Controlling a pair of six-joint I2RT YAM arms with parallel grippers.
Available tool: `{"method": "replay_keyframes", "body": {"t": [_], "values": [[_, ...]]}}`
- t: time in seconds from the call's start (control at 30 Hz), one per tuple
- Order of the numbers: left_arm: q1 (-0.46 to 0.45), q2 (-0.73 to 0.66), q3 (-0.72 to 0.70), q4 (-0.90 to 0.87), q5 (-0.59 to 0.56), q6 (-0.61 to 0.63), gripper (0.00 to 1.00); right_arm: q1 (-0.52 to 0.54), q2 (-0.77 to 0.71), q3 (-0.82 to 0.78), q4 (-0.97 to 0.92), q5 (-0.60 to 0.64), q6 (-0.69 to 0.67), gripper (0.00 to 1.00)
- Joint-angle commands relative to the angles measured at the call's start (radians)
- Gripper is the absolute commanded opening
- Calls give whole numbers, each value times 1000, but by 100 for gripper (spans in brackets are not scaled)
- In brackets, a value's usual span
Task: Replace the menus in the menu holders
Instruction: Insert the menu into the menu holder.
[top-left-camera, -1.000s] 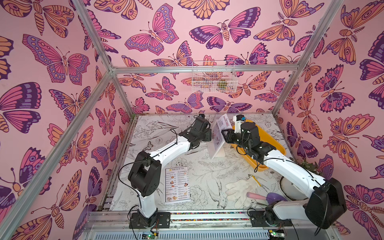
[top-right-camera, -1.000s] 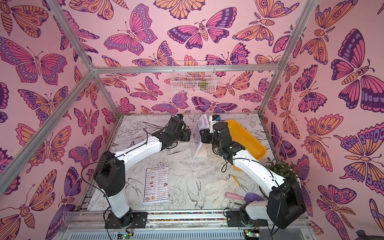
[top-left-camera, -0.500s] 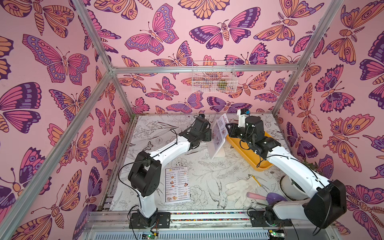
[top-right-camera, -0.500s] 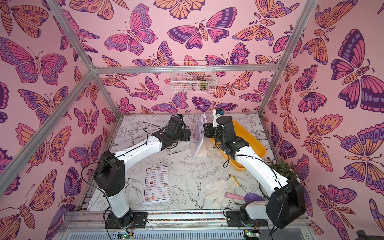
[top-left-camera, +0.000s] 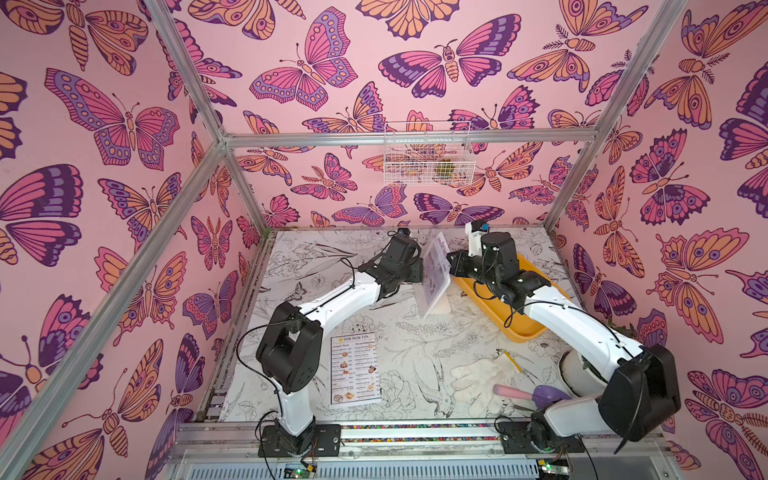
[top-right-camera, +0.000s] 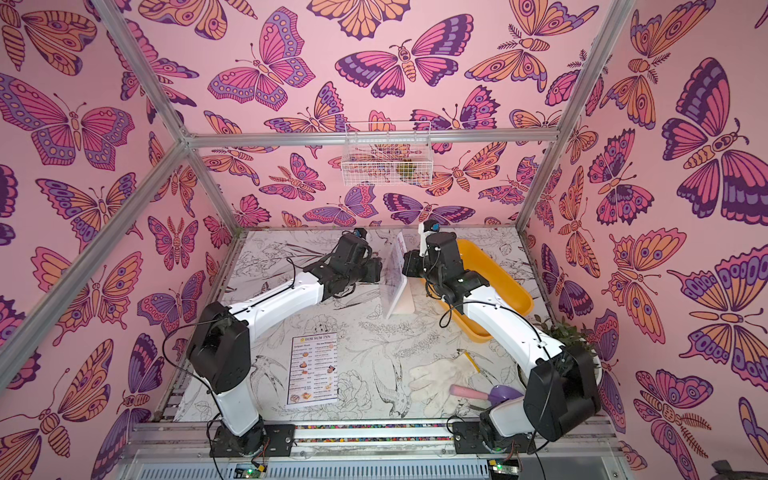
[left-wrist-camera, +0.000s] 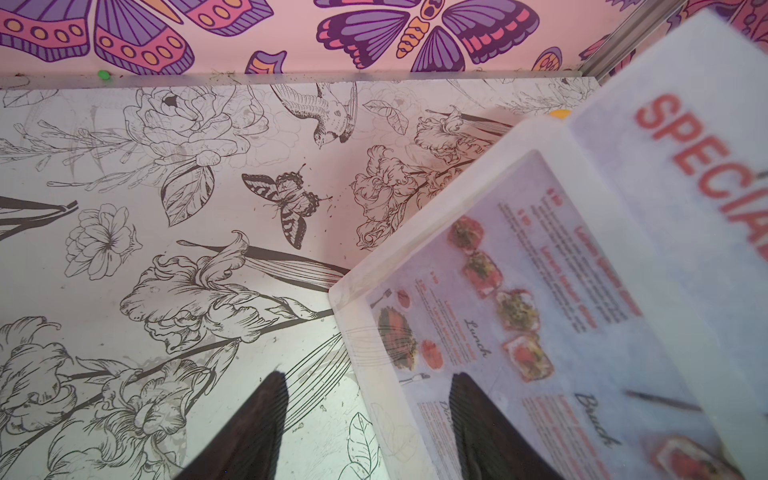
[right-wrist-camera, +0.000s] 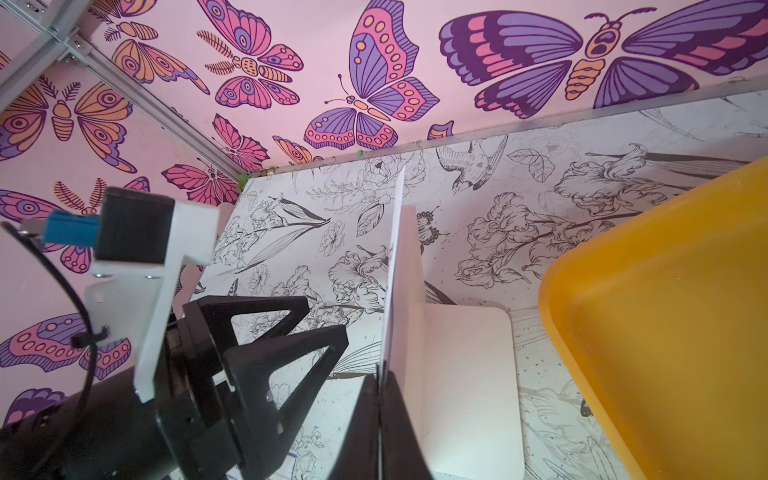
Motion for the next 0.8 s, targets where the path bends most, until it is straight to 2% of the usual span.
{"method": "replay_keyframes", "body": {"t": [0.0,0.23,0.53,0.67,0.77], "values": [[9,-17,16,10,-11,4,65,15,23,30,-30,-33,-1,7],[9,-14,17,8,-13,4,65,38,52,32,-66,-43,-3,8],[9,-17,13,10,-13,1,65,26,19,73,-108,8,-34,21],[9,-18,11,10,-14,-1,65,14,32,100,-110,7,-44,21],[9,-21,6,9,-17,-1,65,11,53,114,-110,-6,-43,17]]}}
